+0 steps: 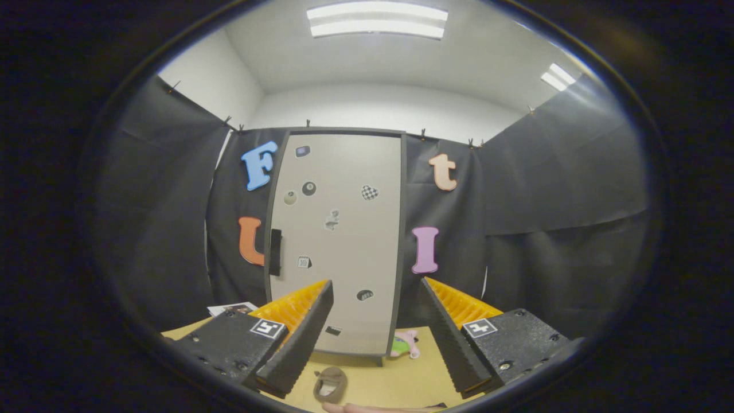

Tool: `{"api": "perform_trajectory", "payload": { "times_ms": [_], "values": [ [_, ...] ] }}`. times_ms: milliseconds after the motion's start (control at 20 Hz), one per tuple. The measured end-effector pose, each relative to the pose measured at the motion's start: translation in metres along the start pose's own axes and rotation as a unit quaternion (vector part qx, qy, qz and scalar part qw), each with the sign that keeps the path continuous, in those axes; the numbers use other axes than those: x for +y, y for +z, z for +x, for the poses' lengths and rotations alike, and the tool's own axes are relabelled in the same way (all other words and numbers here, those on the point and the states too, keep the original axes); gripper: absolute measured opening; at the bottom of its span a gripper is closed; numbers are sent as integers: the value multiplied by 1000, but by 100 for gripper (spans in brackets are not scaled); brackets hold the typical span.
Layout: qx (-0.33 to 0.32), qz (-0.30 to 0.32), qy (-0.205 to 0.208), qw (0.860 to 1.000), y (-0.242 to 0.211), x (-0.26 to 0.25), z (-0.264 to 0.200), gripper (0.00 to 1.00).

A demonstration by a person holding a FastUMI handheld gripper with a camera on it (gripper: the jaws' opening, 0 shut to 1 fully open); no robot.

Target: Open the shoe cabinet door, grab the shoes and put them into the shoe cabinet, then close the shoe cabinet door.

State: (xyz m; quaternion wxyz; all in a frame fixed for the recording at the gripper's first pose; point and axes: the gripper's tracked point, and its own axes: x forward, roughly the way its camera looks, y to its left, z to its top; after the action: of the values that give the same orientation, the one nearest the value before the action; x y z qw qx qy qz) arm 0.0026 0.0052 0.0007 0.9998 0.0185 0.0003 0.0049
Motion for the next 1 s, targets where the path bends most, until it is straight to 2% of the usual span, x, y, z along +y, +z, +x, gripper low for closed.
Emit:
{"api": "perform_trajectory", "payload": {
  "times_ms": [500,800,1000],
  "values": [
    [13,30,25,999,-2,22,26,98],
    [29,40,53,997,4,57,74,98],
    [63,55,93,992,-1,97,118,98]
  ]
}}
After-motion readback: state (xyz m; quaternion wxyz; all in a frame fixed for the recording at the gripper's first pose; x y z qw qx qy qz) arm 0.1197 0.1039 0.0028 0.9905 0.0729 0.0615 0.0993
